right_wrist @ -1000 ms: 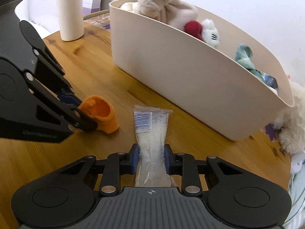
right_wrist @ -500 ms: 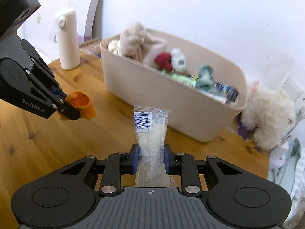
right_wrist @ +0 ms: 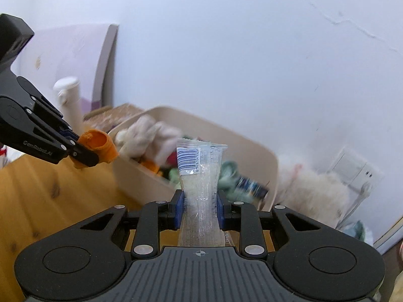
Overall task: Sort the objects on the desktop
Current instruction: 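Carry the orange sock and clear packet up over the basket, then open both tools to drop the orange sock and clear packet into the basket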
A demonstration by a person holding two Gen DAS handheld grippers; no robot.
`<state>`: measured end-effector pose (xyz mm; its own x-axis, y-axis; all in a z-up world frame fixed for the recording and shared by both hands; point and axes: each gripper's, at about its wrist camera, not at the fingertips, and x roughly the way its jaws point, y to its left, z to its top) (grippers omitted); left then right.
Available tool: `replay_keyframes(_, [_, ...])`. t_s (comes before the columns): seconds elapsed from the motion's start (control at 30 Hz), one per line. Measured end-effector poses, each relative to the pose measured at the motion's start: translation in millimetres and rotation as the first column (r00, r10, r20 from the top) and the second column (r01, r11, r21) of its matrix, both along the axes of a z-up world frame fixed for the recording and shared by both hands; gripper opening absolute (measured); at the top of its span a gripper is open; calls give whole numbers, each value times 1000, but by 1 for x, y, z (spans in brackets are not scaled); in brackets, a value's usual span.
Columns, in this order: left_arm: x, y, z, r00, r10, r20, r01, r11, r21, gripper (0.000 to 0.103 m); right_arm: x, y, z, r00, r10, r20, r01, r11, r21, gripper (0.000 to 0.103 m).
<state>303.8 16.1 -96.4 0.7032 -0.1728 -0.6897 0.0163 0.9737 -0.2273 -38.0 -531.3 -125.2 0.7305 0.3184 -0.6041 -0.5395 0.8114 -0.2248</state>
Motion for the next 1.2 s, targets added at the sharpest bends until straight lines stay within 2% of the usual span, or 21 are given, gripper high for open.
replay_keyframes(0.2, [34,5,30,997,27,75,-28,1000,14,10,29,7,11,998,-53,40,53,999,8,25])
replay_keyframes(0.37, [69,-1,40,994,43,102,-46,999,21,10,61,12,7,993,-110,43,110,994,7,25])
replay_keyframes(0.6, [115,-17,29,995,74,61,-78,995,58,10,103,9,-16,969,-238,-62,242,968,69,24])
replay_keyframes(0.8, [142,-14,16,995,103,2,-103,994,39,10,126,4,-35,948,-286,-139,298,952,74,25])
replay_keyframes(1.03, [152,-7,0,993,105,-45,-103,994,34,10,140,14,-50,944,-269,-193,282,958,47,26])
replay_keyframes(1.1, [148,-3,0,994,101,-44,-100,995,29,10,142,18,-53,943,-266,-199,278,960,36,35])
replay_keyframes(1.13, [147,-1,1,994,102,-43,-101,995,27,12,142,19,-54,942,-267,-201,279,960,32,41])
replay_keyframes(1.17, [147,0,0,993,105,-46,-104,994,28,20,142,20,-53,943,-265,-202,277,960,34,45])
replay_keyframes(1.2, [147,1,0,993,109,-48,-108,994,30,36,141,20,-52,943,-264,-201,276,960,35,48])
